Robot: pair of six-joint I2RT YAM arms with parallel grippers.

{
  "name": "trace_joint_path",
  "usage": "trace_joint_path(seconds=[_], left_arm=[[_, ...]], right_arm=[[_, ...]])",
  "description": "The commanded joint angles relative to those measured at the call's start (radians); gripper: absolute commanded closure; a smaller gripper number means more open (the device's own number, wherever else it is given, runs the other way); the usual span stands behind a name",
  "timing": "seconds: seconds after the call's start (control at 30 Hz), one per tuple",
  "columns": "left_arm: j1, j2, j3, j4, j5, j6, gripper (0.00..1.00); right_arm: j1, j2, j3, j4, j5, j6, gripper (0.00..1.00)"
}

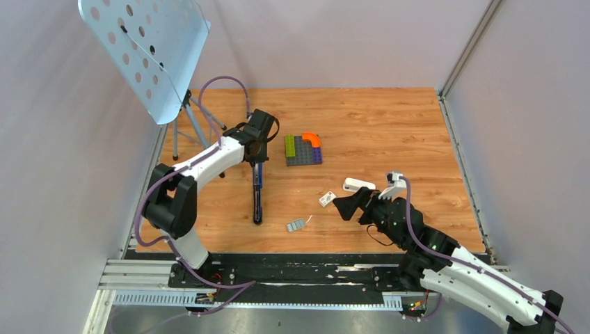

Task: Load the staples into the stapler

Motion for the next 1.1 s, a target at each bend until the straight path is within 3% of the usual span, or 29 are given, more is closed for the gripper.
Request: trace_joint_path(seconds=[0.0, 0.5, 1.07], left_arm=[[0.031, 0.093, 0.064, 0.042, -0.018, 0.000, 0.83], [0.096, 0.222, 0.163, 0.091, 0.018, 0.042, 0.83], [0.118, 0.241, 0.170, 0.096, 0.062, 0.058, 0.83]], right_arm=[[-0.012, 0.015, 0.034, -0.053, -0.023, -0.040, 0.00], [-0.012, 0.060, 0.096, -0.109, 0.033, -0.114, 0.00], [-0.012, 0.065, 0.112, -0.120, 0.057, -0.126, 0.00]])
